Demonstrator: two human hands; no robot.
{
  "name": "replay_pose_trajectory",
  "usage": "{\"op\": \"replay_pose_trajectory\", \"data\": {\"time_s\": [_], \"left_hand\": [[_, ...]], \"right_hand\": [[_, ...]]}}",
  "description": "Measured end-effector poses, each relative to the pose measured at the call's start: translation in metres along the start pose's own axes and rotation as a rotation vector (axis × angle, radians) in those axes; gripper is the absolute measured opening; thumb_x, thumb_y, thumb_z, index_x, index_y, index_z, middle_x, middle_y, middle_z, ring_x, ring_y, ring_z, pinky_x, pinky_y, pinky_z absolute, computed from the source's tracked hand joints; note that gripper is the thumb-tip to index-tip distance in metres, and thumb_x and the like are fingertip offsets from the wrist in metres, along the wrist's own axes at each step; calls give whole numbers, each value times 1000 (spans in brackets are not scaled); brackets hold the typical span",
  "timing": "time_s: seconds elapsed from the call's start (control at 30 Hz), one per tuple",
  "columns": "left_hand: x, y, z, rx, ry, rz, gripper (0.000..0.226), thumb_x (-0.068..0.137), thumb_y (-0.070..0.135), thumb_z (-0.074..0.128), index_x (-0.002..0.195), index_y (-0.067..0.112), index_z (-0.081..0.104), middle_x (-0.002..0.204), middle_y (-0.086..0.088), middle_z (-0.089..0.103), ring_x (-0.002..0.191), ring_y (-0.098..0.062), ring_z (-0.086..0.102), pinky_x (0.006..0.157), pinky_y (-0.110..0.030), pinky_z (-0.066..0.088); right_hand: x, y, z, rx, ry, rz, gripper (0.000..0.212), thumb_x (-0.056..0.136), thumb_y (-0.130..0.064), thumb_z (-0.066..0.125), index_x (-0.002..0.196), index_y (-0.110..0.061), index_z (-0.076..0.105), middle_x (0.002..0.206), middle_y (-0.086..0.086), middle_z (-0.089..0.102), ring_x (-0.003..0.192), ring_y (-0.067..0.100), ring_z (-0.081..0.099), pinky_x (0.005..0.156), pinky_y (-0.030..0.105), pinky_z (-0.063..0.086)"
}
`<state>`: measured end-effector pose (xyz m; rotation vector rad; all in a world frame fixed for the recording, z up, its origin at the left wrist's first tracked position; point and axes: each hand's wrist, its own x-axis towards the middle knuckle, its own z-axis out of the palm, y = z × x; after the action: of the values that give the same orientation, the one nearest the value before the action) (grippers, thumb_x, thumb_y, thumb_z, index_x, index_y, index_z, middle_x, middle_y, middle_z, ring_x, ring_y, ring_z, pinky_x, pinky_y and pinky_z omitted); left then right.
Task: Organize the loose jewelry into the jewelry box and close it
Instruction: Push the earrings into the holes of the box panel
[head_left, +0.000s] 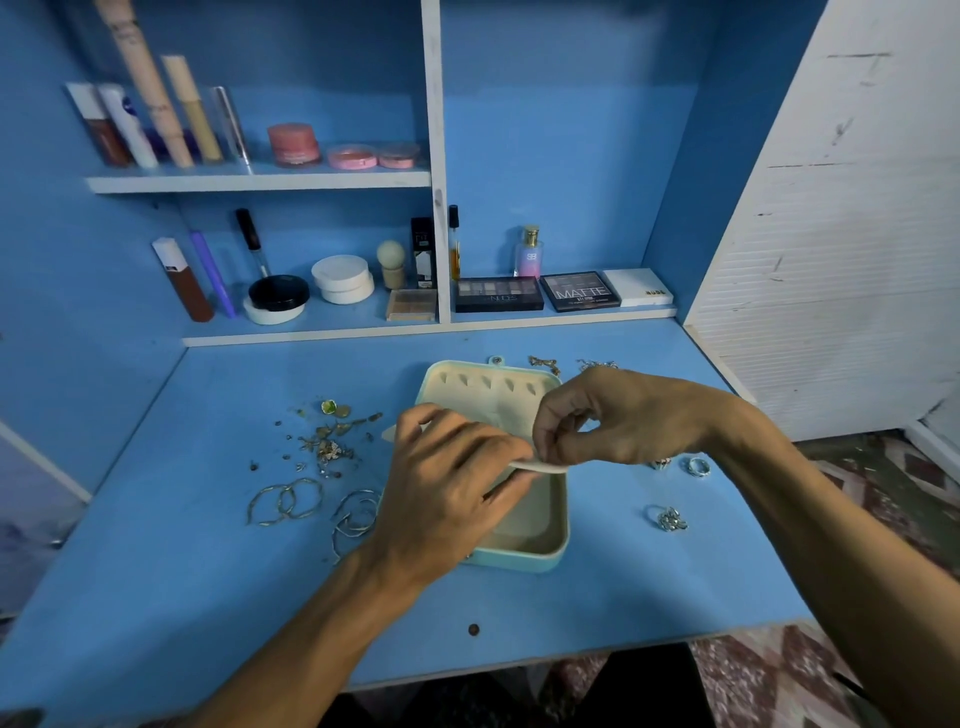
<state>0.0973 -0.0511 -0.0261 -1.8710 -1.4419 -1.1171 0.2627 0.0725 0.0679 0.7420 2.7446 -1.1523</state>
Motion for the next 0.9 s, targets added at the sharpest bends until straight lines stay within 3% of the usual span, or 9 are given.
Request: {"op": "replay_pose_trajectory", "data": {"time_s": [0.2,0.57,0.7,0.8,0.9], "left_hand": [[4,0,-1,-1,-6,-8,16,89,33,78,81,20,73,79,13,70,75,-17,63,78,-38,41],[2,-4,2,3,-35,-2,13,87,31,80,83,21,73,78,13,70,76,-15,64,78,-37,41],[11,-6,1,-22,-9,-29,20,88,40,78,82,21,74,79,13,71,75,-16,65,77,-40,45],[22,-12,4,-3,-26,-56,23,85,43,79,85,21,74,83,12,73,78,-18,66,80,-42,45],[32,-21,9,40,-76,-96,32,83,52,76,91,21,73,89,10,74,82,-21,64,84,-43,43]], "right_hand": [[4,-4,-2,-49,2,36,11,86,-20,64,82,-26,72,84,-6,71,87,18,66,91,44,53],[7,2,1,-31,-2,28,12,85,-17,66,81,-27,72,85,-3,71,88,22,65,89,48,54],[3,18,1,153,46,-77,15,95,-8,65,96,-20,74,90,-2,71,86,22,63,87,42,51],[0,28,4,411,188,-107,15,95,-20,66,108,-14,72,95,5,70,91,10,61,88,29,49],[-2,39,10,565,316,-121,24,92,-29,66,110,-13,71,110,14,70,100,16,63,97,35,49]]}}
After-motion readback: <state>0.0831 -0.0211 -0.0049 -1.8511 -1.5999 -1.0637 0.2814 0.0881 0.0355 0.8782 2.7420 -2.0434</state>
